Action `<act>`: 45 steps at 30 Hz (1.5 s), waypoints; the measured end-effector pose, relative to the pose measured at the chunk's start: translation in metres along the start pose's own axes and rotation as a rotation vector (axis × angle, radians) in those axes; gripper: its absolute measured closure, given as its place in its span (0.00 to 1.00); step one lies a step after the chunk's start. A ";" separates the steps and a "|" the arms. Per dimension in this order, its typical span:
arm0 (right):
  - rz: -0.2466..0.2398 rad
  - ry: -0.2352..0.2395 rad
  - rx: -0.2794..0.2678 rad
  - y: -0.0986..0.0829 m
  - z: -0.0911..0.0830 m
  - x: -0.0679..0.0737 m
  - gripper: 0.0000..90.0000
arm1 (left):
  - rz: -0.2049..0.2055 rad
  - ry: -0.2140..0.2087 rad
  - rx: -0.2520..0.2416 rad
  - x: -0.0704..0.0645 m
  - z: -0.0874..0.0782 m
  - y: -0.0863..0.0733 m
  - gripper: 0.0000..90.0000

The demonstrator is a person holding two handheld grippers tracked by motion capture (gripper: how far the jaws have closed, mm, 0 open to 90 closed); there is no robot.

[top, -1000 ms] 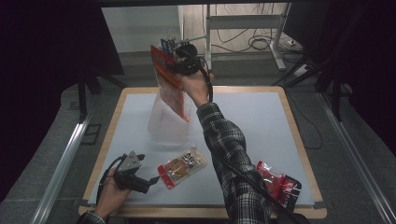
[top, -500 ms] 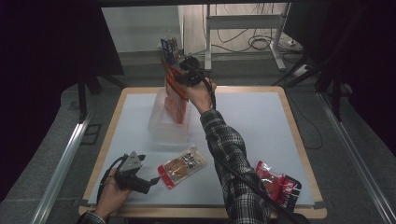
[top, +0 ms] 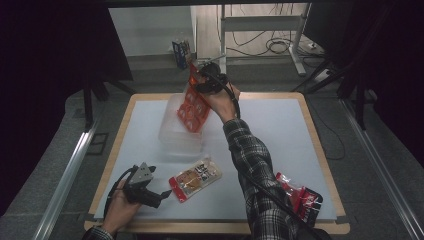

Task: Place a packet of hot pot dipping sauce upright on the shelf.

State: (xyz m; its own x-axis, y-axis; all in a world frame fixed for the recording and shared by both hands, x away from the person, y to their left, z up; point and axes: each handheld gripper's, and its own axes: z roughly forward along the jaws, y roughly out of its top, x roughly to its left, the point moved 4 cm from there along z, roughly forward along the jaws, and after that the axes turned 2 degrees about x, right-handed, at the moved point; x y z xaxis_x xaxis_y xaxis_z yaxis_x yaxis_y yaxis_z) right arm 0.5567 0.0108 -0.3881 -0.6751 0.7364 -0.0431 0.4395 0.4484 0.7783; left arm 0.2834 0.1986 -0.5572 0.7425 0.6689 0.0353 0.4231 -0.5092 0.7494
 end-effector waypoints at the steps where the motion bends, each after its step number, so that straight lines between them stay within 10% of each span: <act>1: -0.007 0.002 0.011 -0.001 0.000 -0.001 0.47 | 0.001 0.000 0.002 0.000 0.000 0.000 0.00; 15: -0.082 0.015 0.011 -0.010 -0.019 -0.010 0.12 | 0.012 0.001 0.012 -0.001 0.001 0.000 0.00; 45: -0.119 0.125 0.047 -0.065 -0.058 0.006 0.00 | 0.012 -0.001 0.016 -0.002 0.002 -0.001 0.00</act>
State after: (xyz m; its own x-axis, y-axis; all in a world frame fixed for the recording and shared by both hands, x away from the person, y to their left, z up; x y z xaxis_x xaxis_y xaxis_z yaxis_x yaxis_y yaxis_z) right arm 0.4895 -0.0441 -0.4026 -0.7911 0.6094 -0.0530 0.3772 0.5542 0.7420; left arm 0.2828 0.1963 -0.5593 0.7485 0.6617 0.0437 0.4222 -0.5263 0.7381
